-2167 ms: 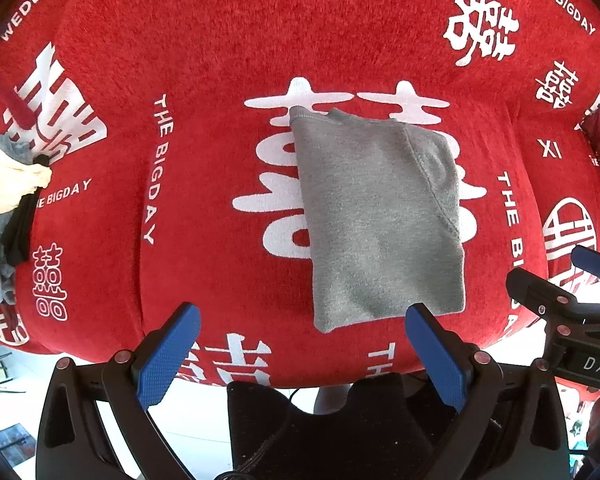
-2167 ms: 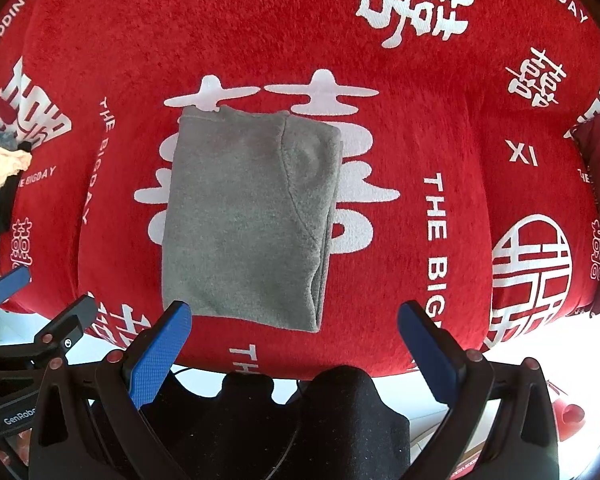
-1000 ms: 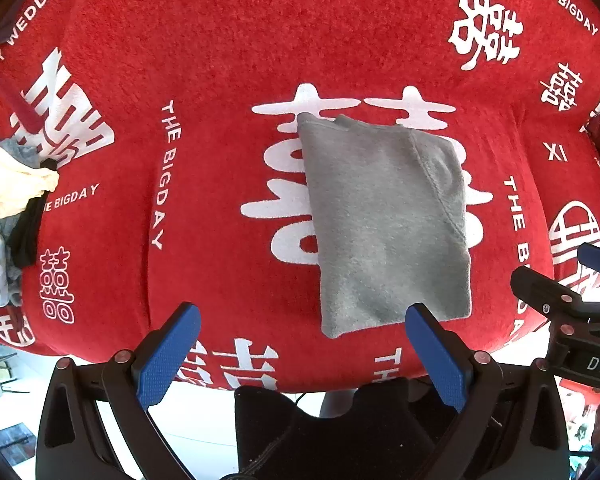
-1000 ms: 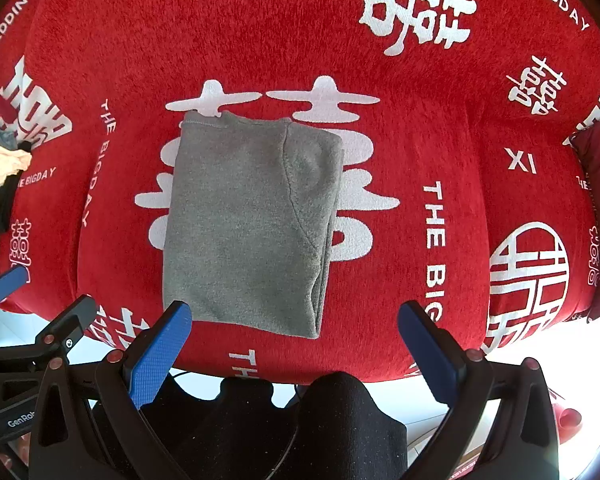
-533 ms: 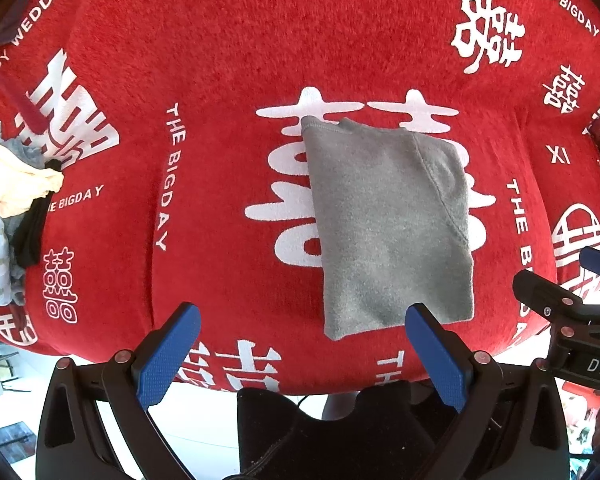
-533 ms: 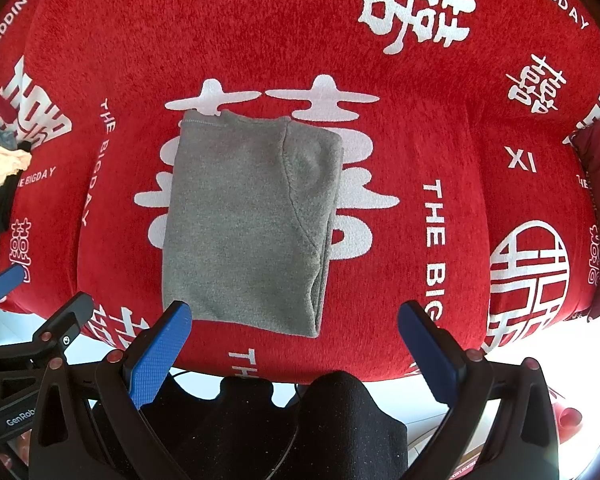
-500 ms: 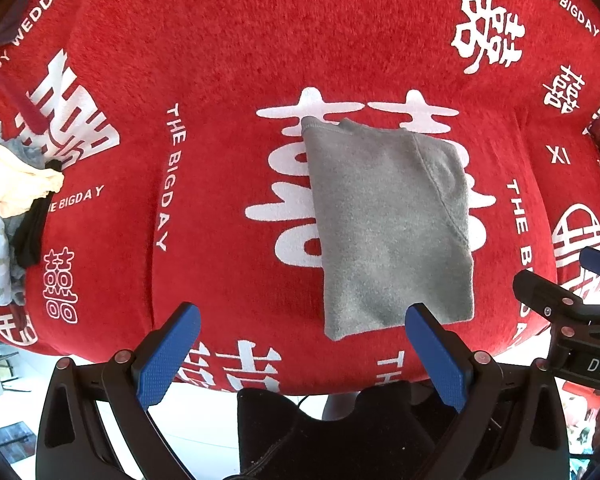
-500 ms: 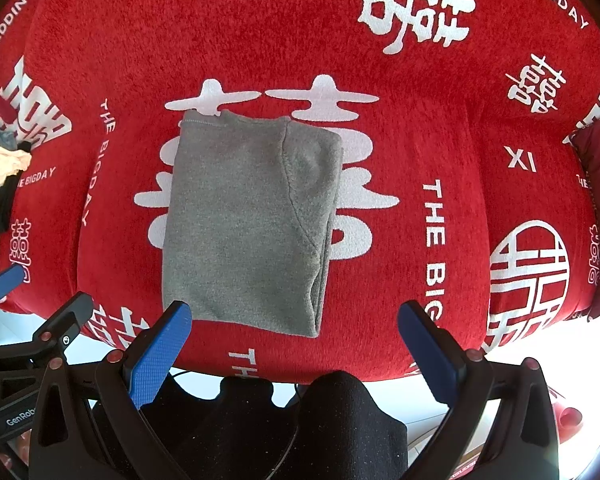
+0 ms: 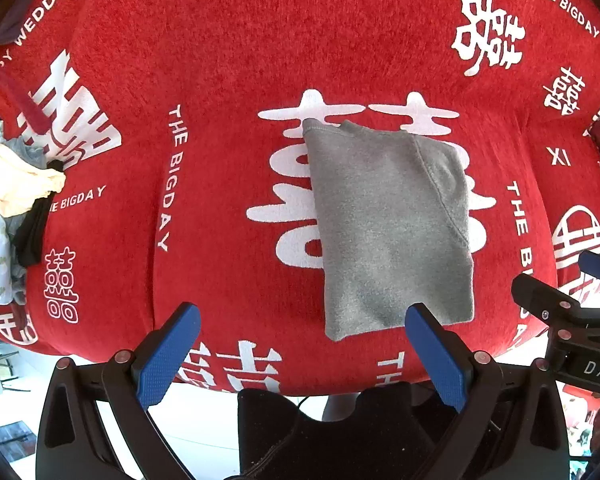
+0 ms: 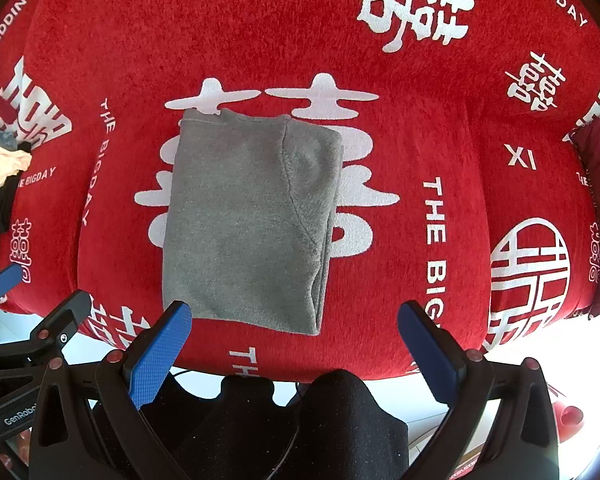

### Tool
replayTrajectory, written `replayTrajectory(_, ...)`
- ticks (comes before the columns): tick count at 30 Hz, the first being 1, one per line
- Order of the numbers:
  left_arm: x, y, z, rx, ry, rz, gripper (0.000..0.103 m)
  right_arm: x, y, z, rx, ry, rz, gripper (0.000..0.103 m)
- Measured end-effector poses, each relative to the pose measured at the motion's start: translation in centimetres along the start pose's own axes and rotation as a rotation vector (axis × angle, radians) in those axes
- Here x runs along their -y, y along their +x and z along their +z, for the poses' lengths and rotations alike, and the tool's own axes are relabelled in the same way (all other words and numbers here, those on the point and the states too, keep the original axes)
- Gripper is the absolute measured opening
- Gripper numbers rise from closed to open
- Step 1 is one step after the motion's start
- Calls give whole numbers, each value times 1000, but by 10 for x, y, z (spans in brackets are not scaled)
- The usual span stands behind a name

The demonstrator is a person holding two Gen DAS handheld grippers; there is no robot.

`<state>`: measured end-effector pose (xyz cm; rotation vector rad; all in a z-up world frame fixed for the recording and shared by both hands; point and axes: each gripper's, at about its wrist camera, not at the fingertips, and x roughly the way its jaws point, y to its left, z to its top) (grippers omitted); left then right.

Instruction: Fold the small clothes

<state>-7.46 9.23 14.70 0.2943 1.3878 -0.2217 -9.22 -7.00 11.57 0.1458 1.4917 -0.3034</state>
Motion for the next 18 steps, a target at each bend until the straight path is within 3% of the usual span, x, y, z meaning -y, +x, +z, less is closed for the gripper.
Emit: replayTrajectory(18,2,-5,0,27,0,-15,102,1,1,-2,0,3,-1,103)
